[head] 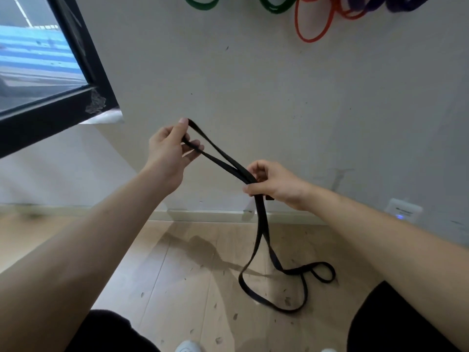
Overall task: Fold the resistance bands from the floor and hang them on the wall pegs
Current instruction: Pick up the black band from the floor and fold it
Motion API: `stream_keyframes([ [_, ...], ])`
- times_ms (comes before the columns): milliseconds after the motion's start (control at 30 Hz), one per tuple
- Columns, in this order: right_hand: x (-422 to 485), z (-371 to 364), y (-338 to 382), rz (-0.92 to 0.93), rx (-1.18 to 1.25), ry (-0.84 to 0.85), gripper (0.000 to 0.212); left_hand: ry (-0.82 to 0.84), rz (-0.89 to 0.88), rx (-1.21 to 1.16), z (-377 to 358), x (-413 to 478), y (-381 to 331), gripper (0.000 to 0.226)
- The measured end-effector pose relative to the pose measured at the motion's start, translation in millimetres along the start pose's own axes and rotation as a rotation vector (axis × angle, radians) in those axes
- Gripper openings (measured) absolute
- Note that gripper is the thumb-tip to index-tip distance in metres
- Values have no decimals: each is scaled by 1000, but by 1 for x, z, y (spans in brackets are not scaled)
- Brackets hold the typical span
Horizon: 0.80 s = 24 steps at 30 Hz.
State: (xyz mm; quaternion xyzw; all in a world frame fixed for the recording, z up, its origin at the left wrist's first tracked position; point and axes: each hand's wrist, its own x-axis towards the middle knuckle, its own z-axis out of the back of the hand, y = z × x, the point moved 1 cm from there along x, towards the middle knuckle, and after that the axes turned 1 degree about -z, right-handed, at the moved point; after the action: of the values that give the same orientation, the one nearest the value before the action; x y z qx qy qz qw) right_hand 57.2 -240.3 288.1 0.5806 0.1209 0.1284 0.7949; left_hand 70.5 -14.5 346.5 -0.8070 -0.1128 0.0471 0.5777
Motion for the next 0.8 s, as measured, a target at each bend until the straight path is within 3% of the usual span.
stream_keyframes([
  [133, 0, 14, 1, 16, -24, -34, 32, -28, 59, -99, 3, 6, -1, 24],
  [400, -4, 46, 3, 25, 48, -116, 16, 55, 60, 1, 5, 7, 2, 27],
  [633, -12, 76, -1, 45, 125, -383, 11, 131, -204, 623, 13, 5, 18, 13],
  [800, -16, 87, 5, 91, 207, -523, 11, 396, -132, 808, 13, 2, 30, 9],
])
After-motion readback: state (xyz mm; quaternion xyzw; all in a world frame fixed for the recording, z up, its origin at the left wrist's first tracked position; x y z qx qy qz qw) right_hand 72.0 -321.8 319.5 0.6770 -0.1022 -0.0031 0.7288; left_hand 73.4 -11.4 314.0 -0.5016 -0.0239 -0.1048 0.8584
